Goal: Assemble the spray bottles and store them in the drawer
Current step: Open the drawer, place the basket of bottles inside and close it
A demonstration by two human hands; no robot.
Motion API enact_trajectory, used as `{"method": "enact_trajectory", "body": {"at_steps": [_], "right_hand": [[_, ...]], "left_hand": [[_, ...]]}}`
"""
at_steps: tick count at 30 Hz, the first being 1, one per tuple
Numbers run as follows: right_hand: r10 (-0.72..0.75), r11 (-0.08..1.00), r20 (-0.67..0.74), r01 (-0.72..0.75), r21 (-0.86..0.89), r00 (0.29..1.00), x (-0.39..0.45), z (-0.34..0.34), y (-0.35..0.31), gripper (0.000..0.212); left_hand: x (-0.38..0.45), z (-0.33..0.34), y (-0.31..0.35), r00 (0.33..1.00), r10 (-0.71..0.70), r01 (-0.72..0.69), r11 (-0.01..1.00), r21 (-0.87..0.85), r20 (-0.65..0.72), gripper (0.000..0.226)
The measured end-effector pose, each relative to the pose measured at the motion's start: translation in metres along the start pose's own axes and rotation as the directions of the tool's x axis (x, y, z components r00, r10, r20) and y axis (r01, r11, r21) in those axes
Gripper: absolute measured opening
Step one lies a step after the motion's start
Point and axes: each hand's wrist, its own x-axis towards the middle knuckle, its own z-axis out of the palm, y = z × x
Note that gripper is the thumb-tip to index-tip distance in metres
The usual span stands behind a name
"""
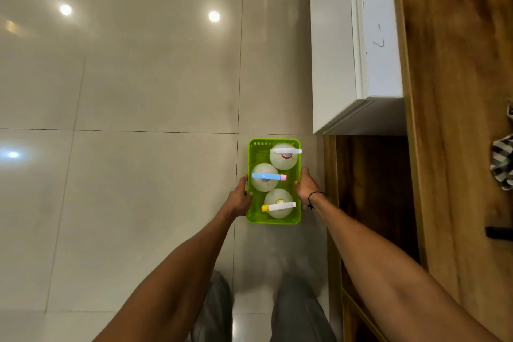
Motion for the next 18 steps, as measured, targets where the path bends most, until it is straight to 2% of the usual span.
{"method": "enact_trajectory", "body": {"at_steps": [6, 11, 14, 18], "right_hand": [[-0.007, 0.999, -0.014, 0.007, 0.040, 1.000, 0.012, 0.012, 0.016, 0.030], [-0.039, 0.997, -0.006, 0.039, 0.064, 0.999, 0.014, 0.014, 0.020, 0.032], [-0.007, 0.999, -0.015, 0.008, 0.045, 1.000, 0.010, 0.013, 0.018, 0.035], [0.011, 1.000, -0.135, -0.007, 0.029, 0.991, 0.002, -0.001, 0.010, 0.048]], "left_hand": [[0.014, 0.003, -0.009, 1.000, 0.010, -0.011, 1.000, 0.025, 0.011, 0.067], [0.018, 0.005, -0.012, 1.000, -0.008, 0.008, 1.000, 0.010, 0.029, 0.068], [0.016, 0.005, -0.008, 0.999, -0.022, 0.020, 0.999, 0.046, 0.031, 0.075], [0.012, -0.008, 0.010, 0.993, 0.004, 0.005, 0.997, 0.075, -0.119, 0.090]]}}
